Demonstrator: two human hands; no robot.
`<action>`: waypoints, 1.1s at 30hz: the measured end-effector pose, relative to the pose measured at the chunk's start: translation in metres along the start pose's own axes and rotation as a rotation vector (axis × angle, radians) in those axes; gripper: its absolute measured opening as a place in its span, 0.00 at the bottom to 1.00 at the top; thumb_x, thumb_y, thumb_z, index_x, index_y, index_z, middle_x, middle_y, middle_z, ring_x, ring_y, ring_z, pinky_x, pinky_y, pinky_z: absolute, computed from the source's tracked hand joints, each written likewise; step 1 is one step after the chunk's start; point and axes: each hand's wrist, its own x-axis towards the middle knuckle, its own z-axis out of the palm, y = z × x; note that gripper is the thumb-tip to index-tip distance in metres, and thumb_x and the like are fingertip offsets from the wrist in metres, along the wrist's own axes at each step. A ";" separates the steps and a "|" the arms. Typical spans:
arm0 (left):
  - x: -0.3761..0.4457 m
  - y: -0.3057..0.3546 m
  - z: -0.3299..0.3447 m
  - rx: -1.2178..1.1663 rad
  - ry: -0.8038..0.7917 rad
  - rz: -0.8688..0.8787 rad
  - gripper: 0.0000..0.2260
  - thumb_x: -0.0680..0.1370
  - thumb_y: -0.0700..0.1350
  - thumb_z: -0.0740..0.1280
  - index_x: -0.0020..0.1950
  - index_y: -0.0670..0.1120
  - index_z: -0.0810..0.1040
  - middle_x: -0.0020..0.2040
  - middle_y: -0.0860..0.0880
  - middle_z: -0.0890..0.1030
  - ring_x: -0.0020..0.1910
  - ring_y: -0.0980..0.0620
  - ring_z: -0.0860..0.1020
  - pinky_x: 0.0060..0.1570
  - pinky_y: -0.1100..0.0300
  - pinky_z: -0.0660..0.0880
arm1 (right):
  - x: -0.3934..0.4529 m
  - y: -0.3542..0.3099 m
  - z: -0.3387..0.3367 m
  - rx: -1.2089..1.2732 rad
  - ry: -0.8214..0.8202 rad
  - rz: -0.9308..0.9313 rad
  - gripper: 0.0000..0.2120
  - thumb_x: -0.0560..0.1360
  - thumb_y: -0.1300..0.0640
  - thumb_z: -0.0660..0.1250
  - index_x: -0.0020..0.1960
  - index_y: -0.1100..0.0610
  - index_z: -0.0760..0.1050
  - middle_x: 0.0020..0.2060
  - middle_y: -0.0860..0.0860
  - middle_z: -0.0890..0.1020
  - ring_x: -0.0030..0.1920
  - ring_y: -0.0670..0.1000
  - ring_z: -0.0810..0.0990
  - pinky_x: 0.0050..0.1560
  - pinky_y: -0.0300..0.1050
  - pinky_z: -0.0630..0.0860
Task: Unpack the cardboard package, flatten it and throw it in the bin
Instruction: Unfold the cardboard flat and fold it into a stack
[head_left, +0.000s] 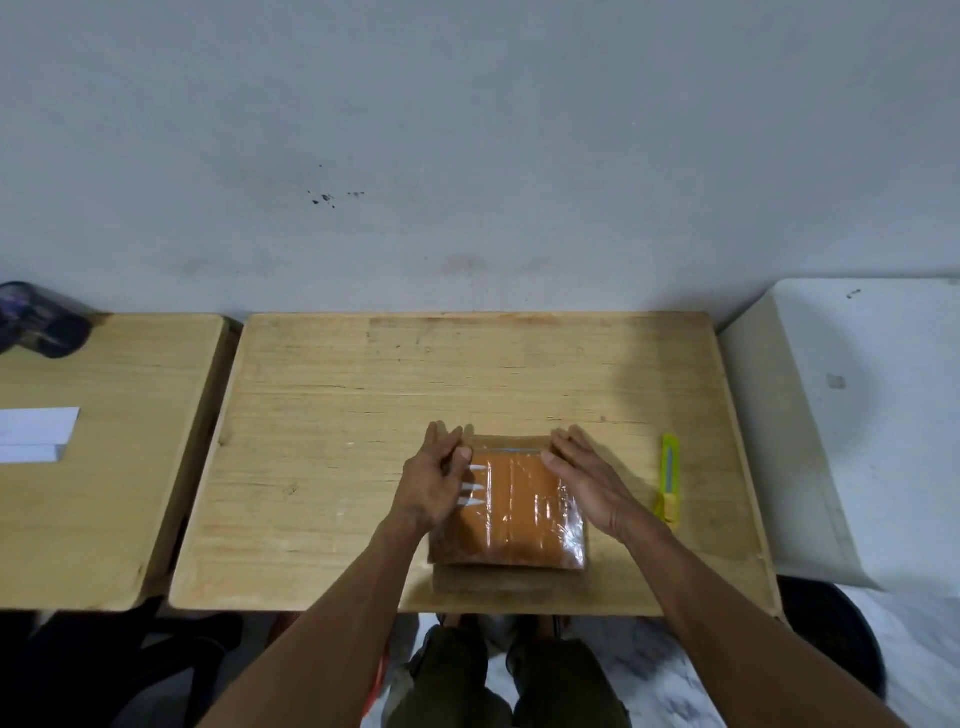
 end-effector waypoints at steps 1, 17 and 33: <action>0.000 -0.002 0.002 0.012 0.012 0.022 0.20 0.83 0.51 0.61 0.76 0.49 0.69 0.81 0.44 0.57 0.73 0.50 0.66 0.63 0.74 0.64 | -0.001 0.001 0.000 -0.022 -0.011 0.004 0.33 0.78 0.35 0.57 0.79 0.46 0.54 0.79 0.44 0.44 0.78 0.45 0.43 0.74 0.48 0.44; -0.001 -0.037 0.036 0.552 0.055 0.166 0.29 0.81 0.58 0.35 0.81 0.49 0.41 0.80 0.51 0.36 0.78 0.49 0.30 0.77 0.49 0.37 | 0.001 0.017 0.040 -0.702 0.165 -0.046 0.32 0.81 0.40 0.42 0.80 0.53 0.38 0.79 0.48 0.36 0.77 0.47 0.31 0.78 0.59 0.42; -0.009 -0.058 0.061 0.593 0.086 0.142 0.27 0.85 0.54 0.42 0.81 0.48 0.39 0.81 0.47 0.37 0.79 0.50 0.34 0.79 0.46 0.40 | 0.001 0.038 0.062 -0.693 0.323 -0.114 0.30 0.81 0.44 0.48 0.80 0.53 0.46 0.80 0.51 0.45 0.79 0.50 0.40 0.76 0.60 0.51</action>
